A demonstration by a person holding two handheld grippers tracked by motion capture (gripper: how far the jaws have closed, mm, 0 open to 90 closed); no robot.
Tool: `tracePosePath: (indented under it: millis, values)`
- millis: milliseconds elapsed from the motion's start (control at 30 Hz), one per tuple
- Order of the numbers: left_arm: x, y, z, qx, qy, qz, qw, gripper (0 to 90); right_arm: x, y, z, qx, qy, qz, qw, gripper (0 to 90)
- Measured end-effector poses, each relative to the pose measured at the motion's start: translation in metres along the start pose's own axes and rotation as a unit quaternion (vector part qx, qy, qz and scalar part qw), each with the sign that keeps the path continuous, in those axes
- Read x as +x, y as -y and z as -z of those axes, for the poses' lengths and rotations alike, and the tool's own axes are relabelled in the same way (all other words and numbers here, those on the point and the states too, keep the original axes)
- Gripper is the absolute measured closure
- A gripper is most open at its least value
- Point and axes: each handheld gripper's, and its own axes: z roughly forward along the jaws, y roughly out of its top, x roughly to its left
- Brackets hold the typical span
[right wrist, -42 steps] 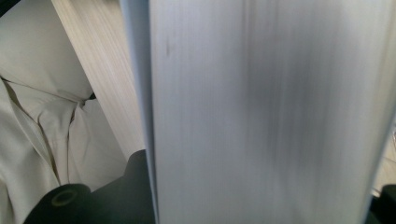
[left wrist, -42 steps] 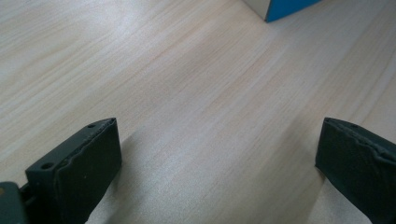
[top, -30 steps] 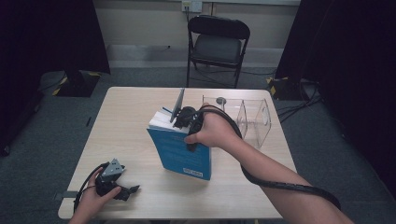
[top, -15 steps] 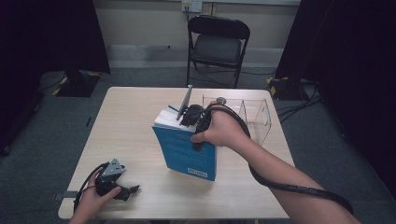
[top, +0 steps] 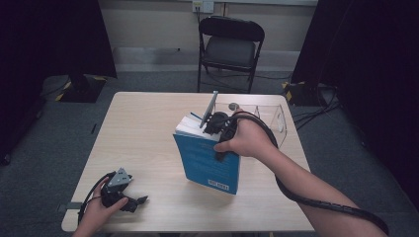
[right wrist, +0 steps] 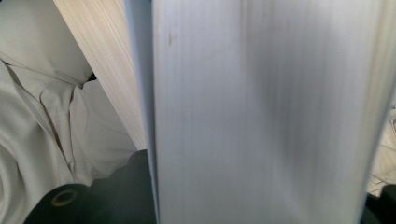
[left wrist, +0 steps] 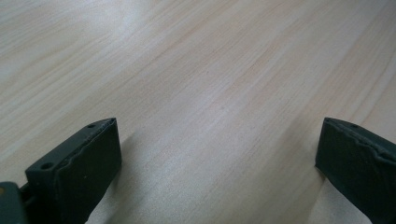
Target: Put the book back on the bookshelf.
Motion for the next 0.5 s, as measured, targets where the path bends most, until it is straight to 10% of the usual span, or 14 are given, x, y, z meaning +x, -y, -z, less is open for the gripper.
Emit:
tracePosePath:
  millis: [500]
  values:
    - [0.0,0.0,0.0,0.003,0.001,0.0,1.0,0.0,-0.004,0.022,0.014,0.006,0.01,-0.021,0.9997,61.8]
